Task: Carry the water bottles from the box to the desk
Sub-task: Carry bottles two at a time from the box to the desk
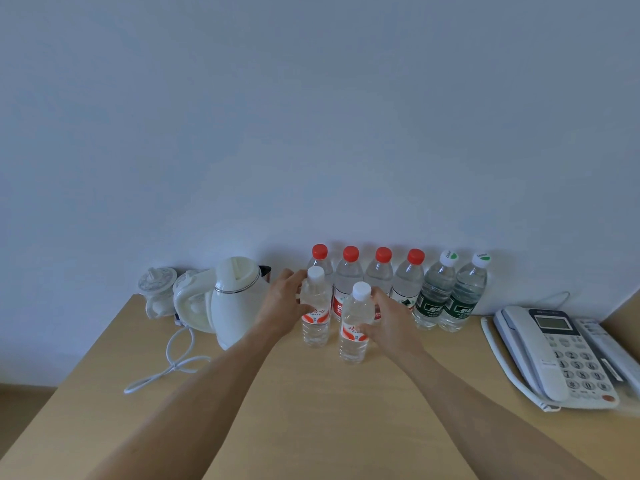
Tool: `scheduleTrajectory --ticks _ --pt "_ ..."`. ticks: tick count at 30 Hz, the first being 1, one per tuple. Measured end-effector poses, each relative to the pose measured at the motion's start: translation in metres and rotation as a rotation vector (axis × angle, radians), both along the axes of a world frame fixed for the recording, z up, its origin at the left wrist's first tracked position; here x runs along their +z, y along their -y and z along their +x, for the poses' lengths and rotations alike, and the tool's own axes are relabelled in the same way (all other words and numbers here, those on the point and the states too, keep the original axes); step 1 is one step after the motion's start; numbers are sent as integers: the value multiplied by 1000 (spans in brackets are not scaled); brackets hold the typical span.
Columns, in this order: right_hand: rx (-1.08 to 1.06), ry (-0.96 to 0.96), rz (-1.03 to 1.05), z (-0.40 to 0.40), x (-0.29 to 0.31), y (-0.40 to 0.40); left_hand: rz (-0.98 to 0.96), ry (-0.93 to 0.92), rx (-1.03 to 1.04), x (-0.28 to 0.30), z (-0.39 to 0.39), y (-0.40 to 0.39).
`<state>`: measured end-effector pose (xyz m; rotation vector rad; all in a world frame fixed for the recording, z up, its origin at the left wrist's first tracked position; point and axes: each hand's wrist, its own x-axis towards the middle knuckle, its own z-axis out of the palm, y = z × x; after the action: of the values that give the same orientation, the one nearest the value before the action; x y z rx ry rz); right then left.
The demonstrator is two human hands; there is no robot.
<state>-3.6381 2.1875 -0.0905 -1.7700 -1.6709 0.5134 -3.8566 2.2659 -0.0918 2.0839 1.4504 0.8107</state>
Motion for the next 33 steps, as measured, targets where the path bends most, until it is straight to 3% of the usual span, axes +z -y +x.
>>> scheduleTrajectory --ticks 17,33 --pt "-5 31 41 -14 -3 -33 -73 28 47 0 2 7" --pt "-13 2 67 -15 -9 -35 -29 100 84 -8 6 6"
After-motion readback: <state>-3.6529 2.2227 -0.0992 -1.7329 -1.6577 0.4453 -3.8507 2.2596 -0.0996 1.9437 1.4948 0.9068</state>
